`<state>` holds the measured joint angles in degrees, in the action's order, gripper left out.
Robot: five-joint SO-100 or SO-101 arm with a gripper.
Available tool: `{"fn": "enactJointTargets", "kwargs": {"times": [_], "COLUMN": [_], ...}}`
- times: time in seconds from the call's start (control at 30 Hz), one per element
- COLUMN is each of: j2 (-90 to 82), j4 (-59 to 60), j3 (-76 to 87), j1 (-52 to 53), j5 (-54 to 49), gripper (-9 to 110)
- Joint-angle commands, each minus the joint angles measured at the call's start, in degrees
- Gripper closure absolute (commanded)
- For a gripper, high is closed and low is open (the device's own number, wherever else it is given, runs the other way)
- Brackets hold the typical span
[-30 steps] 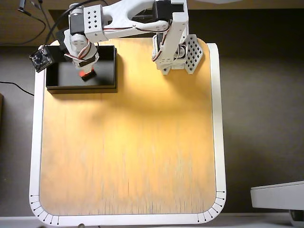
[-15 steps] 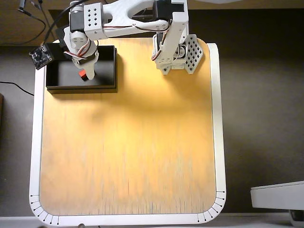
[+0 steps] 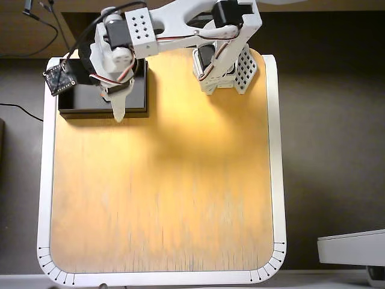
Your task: Grasp a lego block and put it in the bin.
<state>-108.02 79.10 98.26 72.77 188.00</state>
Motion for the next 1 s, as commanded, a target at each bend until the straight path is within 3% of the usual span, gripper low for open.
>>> {"fn": "enactJointTargets", "kwargs": {"times": [0.0,0.2,0.3,0.6,0.97], "j2": [-6.5,-9.05,-9.76,-9.84,-10.02], "j4": [0.35,-2.55,-5.89,-9.93,-10.72], "j3": [-8.17,-8.26,-8.26,-8.17,-8.09], "j1": [-8.88,-22.5,-28.74,-45.88,-66.88], "j5": [-7.03,-14.94,-18.19,-16.96,-13.8], "gripper": [68,77,91,99,101]}}
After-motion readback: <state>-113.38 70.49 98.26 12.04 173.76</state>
